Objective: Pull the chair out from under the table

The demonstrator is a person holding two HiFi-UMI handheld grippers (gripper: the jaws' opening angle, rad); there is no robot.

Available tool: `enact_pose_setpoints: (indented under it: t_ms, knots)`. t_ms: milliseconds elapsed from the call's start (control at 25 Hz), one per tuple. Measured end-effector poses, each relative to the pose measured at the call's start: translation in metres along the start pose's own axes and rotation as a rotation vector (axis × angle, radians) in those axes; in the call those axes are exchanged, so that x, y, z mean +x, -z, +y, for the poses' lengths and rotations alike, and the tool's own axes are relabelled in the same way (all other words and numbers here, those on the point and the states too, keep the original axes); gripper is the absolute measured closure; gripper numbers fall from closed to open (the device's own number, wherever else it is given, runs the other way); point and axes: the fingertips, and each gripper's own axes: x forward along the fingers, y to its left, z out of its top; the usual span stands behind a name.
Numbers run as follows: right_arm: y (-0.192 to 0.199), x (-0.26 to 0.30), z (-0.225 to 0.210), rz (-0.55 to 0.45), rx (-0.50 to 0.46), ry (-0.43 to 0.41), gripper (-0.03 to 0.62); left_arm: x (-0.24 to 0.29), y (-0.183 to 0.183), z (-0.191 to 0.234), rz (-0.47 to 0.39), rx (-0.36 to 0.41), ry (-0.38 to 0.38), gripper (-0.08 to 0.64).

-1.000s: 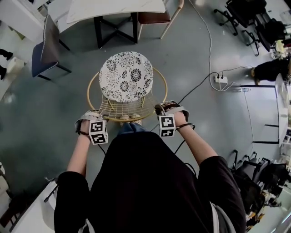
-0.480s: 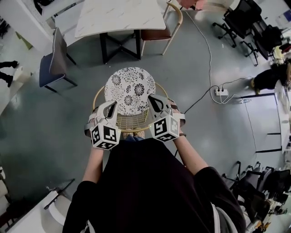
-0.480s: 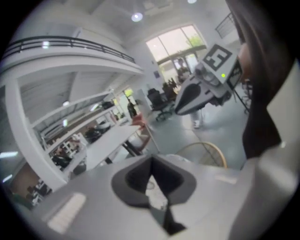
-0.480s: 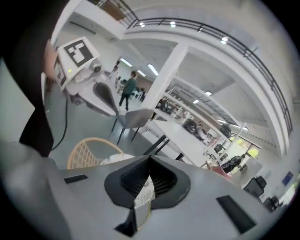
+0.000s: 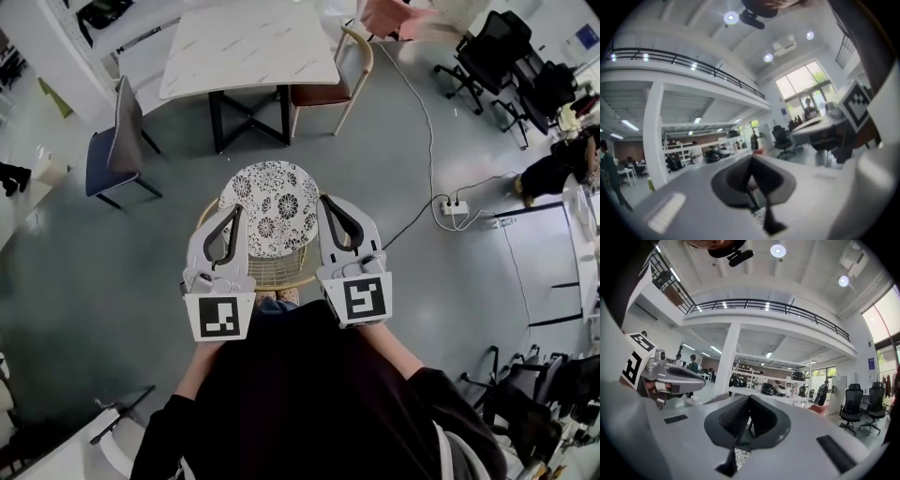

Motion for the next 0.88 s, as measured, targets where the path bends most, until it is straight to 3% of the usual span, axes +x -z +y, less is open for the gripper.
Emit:
enact_pose_setpoints:
  t_ms: [360, 880]
  knots:
    - [-0.013, -0.002, 0.012, -0.030, 0.033, -0.013, 0.572, -0.003, -0.009, 0.006, -0.028, -0.126, -0.035, 0.552]
    - [-0.006, -0.002, 0.010, -0.017, 0.046, -0.025, 0.572, -0.002, -0.010, 0.000, -0.033, -0.140, -0.039, 0.552]
